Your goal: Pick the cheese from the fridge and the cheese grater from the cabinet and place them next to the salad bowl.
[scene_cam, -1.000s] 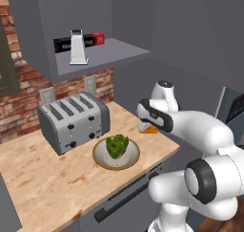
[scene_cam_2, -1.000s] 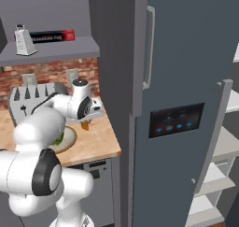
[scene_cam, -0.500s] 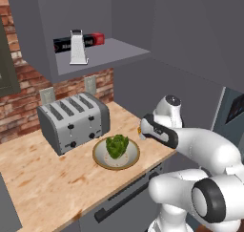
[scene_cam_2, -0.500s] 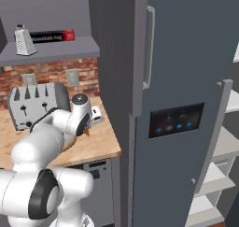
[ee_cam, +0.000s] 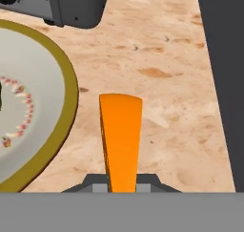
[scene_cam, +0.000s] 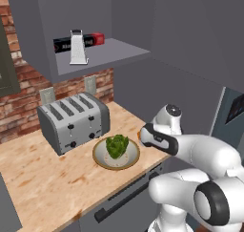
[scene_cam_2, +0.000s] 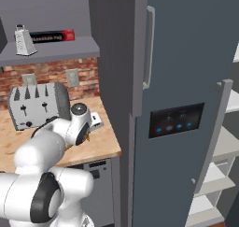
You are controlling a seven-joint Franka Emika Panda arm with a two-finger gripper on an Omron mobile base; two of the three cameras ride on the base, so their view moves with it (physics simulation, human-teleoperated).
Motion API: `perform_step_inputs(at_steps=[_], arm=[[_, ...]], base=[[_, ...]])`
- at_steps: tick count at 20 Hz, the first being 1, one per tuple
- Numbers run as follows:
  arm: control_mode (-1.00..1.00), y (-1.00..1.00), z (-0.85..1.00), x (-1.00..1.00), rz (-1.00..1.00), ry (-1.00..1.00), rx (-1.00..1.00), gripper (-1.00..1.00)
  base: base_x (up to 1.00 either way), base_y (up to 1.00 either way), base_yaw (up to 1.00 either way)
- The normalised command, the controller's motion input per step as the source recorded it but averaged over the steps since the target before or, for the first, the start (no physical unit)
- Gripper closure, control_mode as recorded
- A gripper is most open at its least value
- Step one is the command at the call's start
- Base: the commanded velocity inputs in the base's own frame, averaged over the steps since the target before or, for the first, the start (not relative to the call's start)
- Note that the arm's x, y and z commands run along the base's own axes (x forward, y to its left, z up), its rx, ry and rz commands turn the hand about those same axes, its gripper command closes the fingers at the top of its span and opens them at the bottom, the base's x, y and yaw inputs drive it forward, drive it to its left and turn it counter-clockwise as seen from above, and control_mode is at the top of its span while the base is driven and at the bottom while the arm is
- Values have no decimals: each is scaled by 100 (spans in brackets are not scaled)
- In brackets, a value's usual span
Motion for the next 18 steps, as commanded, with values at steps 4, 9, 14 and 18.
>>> perform_step_inputs(at_steps=[4, 9, 14, 18], arm=[[-100, 0, -7, 1, 5, 4, 0, 100], [-100, 0, -19, 3, 4, 2, 0, 100], [-100, 0, -18, 1, 4, 1, 0, 100], [-100, 0, -16, 0, 4, 0, 0, 100]], base=[[0, 0, 0], [0, 0, 0], [0, 0, 0], [0, 0, 0]])
